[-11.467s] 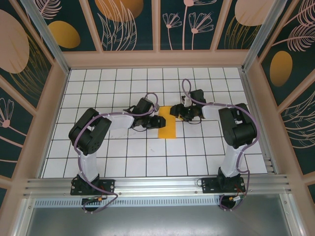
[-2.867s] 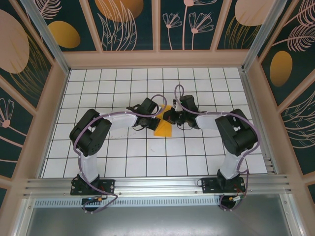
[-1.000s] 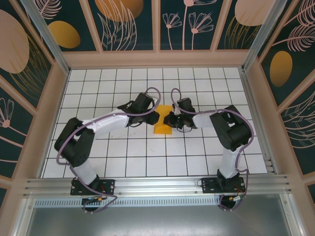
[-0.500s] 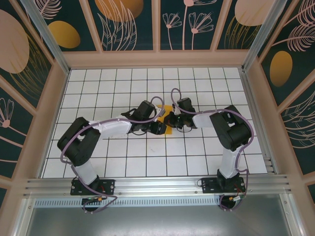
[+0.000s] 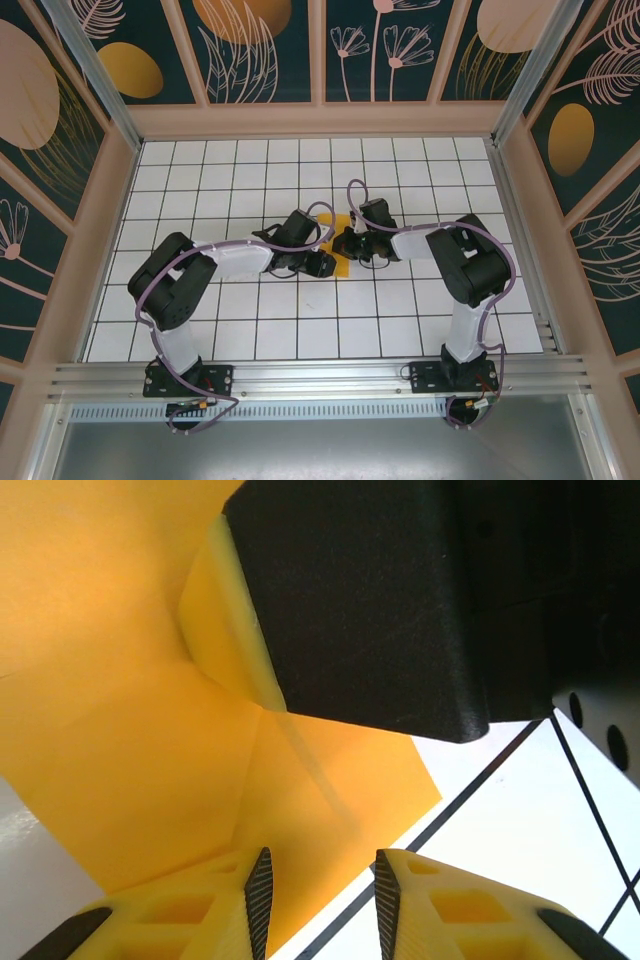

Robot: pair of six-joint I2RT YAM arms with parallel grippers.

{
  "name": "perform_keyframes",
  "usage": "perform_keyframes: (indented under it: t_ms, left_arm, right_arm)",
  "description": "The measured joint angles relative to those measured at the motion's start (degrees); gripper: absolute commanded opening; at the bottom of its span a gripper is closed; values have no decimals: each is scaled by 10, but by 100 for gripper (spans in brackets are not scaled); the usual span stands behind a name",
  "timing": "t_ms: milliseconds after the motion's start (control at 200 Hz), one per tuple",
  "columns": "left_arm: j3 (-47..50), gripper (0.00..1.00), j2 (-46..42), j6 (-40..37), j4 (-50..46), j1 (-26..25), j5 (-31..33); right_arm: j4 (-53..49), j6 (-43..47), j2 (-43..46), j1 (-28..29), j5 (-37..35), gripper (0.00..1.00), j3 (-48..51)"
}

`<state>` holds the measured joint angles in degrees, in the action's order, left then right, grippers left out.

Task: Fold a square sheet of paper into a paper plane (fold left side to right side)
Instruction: Fold the triangle a second time at the center of the table.

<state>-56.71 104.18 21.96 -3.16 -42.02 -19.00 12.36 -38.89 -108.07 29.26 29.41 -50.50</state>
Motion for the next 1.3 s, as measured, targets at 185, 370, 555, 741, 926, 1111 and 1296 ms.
perform_keyframes:
  t_ms: [185, 370, 555, 741, 926, 1111, 1296]
  left_arm:
    - [23, 33, 0, 3, 12, 0, 2]
    - [34, 29, 2, 9, 26, 0, 4]
    - [49, 28, -2, 11, 47, 0, 12]
    - [66, 28, -14, 13, 61, 0, 22]
    - [76, 27, -27, 16, 55, 0, 36]
    - [97, 25, -43, 23, 57, 0, 47]
    - [115, 25, -68, 25, 43, 0, 54]
  right_arm:
    - [-1, 0, 0, 0, 0, 2, 0]
    - [-2, 4, 0, 0, 0, 2, 0]
    - [-4, 10, 0, 0, 0, 2, -2]
    - [-7, 11, 0, 0, 0, 2, -3]
    - [-9, 13, 0, -2, 1, 2, -4]
    - [-11, 16, 0, -3, 3, 2, -4]
    - [-12, 16, 0, -5, 4, 2, -4]
